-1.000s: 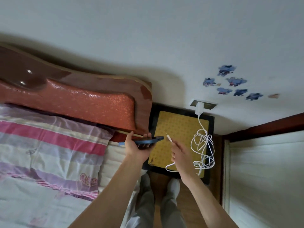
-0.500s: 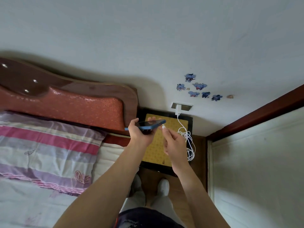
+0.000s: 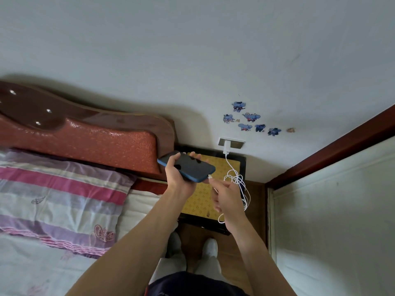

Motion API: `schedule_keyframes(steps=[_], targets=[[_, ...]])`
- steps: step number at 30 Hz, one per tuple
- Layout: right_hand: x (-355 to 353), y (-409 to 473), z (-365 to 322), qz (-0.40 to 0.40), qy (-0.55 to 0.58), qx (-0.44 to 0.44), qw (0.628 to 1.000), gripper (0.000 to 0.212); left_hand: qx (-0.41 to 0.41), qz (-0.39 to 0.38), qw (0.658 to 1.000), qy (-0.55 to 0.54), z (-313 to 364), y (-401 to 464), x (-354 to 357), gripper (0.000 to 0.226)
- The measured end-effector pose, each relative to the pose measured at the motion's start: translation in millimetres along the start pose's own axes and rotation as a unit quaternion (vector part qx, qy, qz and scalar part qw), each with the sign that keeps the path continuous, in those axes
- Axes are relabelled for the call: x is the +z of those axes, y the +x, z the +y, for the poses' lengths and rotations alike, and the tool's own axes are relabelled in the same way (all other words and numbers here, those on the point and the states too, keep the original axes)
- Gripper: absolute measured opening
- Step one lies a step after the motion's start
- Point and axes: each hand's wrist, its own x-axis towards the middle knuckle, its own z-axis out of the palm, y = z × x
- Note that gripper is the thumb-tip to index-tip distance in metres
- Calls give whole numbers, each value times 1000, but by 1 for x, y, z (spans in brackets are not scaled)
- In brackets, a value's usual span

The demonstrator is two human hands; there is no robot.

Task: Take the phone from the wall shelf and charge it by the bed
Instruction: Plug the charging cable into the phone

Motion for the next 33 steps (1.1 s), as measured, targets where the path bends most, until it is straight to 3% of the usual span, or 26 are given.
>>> schedule_keyframes(steps=[3,11,23,27,29,33], targets=[[-11,2,-2,-57,-13,43,997,27,10,-30,998,55,5,-1,-2,32],[-29,0,0,-182,-54,67,980,32,-35,-123,982,140,3,-11,-3,45],[-26,0,25,-180,51,95,978,29,-54,-100,971,210,-9,-4,-10,43],[-28,10,33,-211,63,120,968,28,-63,-59,957,276,-4,4,-10,30],[-33,21,31,-203,-7,129,971,37,-76,-10,950,303,-2,9,-13,35],[-37,45,22,-177,-103,124,971,80,-98,69,930,348,-2,19,-23,54]])
